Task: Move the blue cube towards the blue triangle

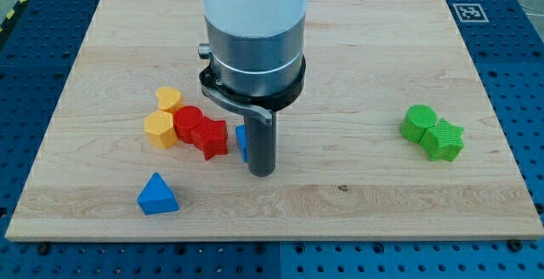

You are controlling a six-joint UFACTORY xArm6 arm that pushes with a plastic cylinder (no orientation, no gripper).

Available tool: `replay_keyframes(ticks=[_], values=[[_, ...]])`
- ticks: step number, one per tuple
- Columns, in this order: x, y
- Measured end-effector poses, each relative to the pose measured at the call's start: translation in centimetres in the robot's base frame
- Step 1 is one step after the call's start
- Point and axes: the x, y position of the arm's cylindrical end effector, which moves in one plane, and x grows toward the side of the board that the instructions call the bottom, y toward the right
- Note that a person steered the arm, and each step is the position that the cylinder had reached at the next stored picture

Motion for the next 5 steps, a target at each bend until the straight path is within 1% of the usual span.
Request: replay_keyframes(ticks=[2, 3, 5], values=[[0.4, 2.6], [-1.5, 4.4], [-6.9, 5.9]])
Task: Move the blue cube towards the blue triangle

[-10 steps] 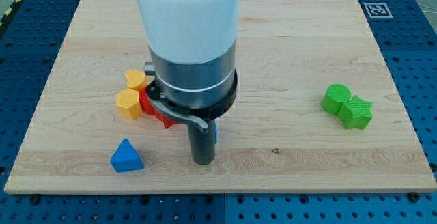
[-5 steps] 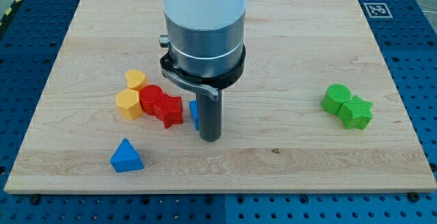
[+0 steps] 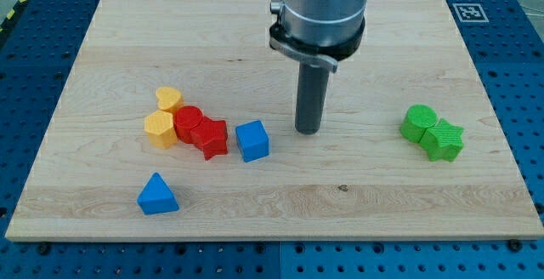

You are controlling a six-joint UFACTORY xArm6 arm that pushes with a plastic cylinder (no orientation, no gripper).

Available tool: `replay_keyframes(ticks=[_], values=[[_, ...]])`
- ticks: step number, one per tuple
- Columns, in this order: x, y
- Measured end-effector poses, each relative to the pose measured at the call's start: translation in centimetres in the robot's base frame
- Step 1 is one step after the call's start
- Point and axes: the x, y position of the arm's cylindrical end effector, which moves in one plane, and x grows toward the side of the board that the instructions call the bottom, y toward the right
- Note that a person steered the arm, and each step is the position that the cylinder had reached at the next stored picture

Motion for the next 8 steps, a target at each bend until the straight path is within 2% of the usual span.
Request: replay_keyframes(ticks=[1, 4, 8], values=[[-1.2, 0.0], [-1.4, -0.3], [-1.5, -4.6]])
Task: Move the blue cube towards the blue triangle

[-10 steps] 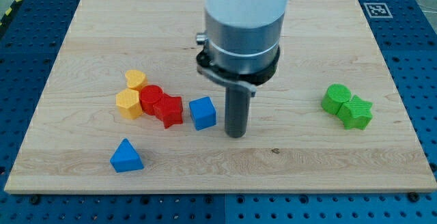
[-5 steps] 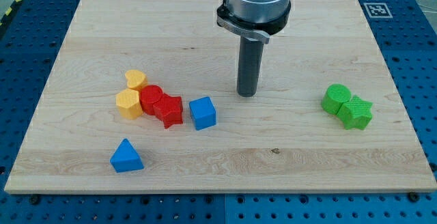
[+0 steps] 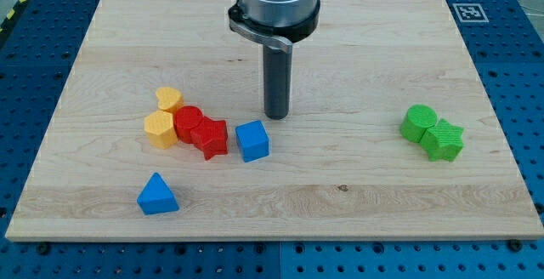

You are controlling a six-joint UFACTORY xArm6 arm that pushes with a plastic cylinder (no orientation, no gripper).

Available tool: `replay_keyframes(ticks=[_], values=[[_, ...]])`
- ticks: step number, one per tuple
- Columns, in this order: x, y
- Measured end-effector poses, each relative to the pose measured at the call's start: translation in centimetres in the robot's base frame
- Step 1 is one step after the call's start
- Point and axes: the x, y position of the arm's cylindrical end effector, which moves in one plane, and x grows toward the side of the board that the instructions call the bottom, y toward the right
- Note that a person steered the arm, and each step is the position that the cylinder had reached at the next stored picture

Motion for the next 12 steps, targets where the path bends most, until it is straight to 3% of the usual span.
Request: replay_keyframes(ticks=[2, 5, 10, 12], values=[[1.5, -1.7], [7.5, -2.4], [5.4, 0.9], [8.9, 1.5]])
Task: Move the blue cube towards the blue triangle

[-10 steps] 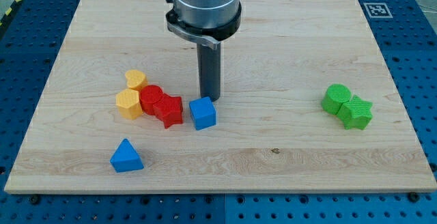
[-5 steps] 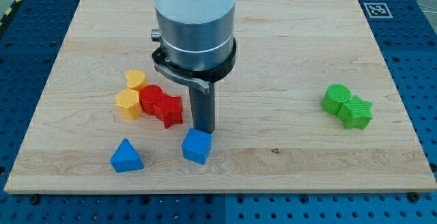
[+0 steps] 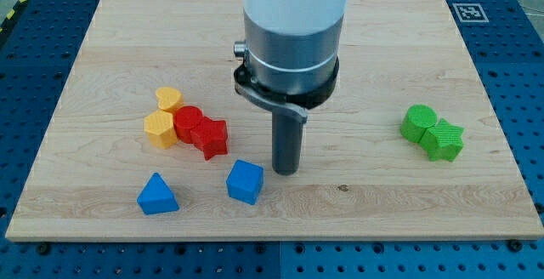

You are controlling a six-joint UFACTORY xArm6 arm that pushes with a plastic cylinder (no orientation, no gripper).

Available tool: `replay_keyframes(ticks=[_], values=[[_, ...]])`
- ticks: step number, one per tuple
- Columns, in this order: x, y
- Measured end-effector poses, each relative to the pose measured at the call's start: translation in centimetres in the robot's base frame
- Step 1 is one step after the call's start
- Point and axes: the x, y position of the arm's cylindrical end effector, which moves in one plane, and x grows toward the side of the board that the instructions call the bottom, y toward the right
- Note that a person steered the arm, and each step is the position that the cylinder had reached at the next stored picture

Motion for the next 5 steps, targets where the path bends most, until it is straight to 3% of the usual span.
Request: replay_keyframes(ticks=[5], values=[[1.6, -2.0]])
